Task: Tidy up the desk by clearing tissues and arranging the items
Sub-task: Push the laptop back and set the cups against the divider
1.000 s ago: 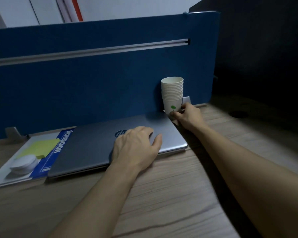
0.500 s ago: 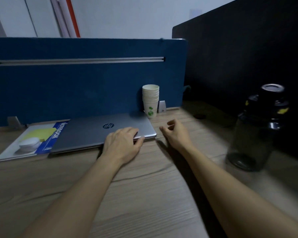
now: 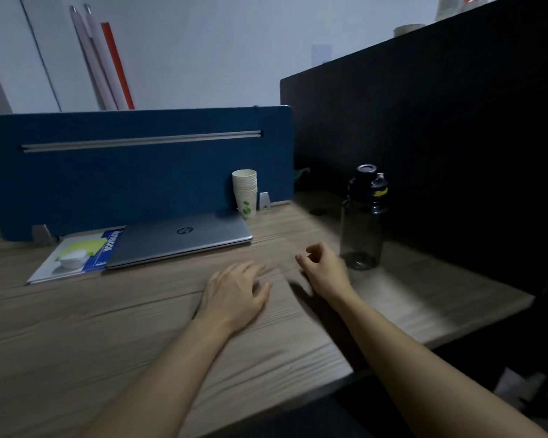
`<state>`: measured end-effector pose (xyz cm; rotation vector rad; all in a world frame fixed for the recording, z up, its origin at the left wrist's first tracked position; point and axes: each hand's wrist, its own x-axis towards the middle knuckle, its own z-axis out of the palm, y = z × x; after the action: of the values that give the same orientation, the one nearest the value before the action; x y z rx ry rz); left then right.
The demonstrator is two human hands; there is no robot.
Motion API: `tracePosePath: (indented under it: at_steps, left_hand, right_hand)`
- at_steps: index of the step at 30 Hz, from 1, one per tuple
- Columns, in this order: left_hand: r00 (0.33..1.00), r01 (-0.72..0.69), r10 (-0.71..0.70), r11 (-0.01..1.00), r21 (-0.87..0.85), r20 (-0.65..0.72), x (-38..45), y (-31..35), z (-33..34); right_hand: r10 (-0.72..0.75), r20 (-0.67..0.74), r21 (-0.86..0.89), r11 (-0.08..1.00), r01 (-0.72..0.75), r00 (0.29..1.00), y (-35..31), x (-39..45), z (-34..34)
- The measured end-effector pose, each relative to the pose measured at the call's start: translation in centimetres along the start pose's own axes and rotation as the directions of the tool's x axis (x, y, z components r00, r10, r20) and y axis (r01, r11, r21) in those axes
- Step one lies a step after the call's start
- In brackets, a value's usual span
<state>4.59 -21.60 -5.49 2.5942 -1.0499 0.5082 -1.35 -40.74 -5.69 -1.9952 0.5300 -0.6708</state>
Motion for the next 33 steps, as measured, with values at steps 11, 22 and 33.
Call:
tracePosePath:
  at_steps: [11, 22, 33]
  left_hand:
    - [0.998, -0.061, 0.061, 0.998, 0.025, -0.026, -1.1, 1.7, -0.5]
    - [0.999, -0.012, 0.012, 1.0, -0.014, -0.049, 1.2, 0.0, 0.4]
    - [0.994, 0.057, -0.059, 0.998, -0.029, -0.093, 5.4, -5.0, 1.6]
  right_hand:
    - [0.131, -0.273, 0.04, 0.991, -0.125, 0.953, 3.1, -2.2, -8.0]
    - [0.046, -0.29, -0.091, 0.993, -0.076, 0.956, 3.7, 1.3, -7.0]
    - [-0.044, -0.182, -0.174, 0.985, 0.011, 0.982, 2.9, 7.0, -0.6]
